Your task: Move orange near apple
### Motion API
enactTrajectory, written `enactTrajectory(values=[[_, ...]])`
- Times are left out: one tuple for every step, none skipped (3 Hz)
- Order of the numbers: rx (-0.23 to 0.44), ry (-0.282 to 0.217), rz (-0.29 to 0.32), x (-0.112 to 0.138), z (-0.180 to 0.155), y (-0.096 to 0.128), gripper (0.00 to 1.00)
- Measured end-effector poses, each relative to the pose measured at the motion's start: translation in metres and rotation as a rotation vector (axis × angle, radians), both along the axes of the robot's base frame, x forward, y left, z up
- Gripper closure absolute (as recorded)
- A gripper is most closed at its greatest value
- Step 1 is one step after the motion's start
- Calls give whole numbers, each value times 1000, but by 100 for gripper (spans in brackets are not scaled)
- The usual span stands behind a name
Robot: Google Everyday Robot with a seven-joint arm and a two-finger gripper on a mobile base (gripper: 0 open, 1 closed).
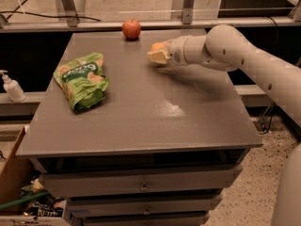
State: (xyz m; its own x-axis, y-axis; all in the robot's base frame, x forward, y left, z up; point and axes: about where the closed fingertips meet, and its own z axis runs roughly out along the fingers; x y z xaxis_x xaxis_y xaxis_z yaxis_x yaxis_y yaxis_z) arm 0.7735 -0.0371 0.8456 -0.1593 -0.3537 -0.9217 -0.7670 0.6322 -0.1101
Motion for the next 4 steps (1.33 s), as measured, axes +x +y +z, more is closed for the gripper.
enactTrajectory(values=[[40, -23, -27, 44, 4, -3, 100], [83, -43, -42, 80, 13, -2, 100], [106, -52, -35, 101, 18, 9, 100], [104, -46, -11, 113, 14, 27, 100]])
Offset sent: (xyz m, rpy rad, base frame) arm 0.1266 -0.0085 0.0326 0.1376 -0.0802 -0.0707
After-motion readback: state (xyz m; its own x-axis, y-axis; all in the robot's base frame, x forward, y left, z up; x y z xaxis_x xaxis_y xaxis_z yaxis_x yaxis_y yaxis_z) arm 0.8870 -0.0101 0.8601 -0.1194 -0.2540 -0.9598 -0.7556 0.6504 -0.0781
